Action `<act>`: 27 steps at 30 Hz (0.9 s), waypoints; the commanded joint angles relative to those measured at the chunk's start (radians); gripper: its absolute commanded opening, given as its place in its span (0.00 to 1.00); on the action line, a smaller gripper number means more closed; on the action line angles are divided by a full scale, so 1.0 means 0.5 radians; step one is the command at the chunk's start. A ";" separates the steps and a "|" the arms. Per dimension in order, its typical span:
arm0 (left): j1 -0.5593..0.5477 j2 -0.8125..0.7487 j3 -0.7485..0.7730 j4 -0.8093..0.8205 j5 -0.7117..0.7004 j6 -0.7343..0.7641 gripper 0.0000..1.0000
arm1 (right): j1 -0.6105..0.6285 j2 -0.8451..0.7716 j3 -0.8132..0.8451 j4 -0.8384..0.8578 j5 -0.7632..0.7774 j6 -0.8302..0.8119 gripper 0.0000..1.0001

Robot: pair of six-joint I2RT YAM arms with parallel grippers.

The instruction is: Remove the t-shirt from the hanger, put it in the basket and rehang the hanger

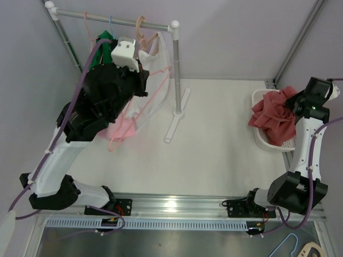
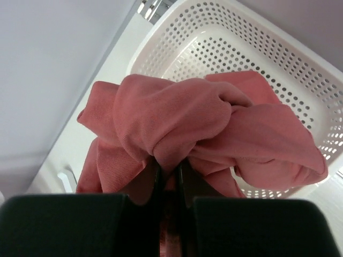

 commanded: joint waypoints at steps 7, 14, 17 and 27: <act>0.407 0.467 0.460 -0.027 0.218 -0.071 0.01 | -0.118 0.480 0.586 -0.101 -0.123 0.013 1.00; 0.492 0.721 0.528 0.246 0.163 0.077 0.01 | -0.096 0.030 0.160 0.214 -0.181 -0.082 0.99; 0.529 0.805 0.525 0.408 0.197 0.126 0.01 | -0.051 -0.087 0.224 0.159 -0.380 -0.116 0.99; 0.670 1.164 0.887 0.528 0.292 0.172 0.01 | 0.281 -0.394 0.267 0.159 -0.515 -0.187 1.00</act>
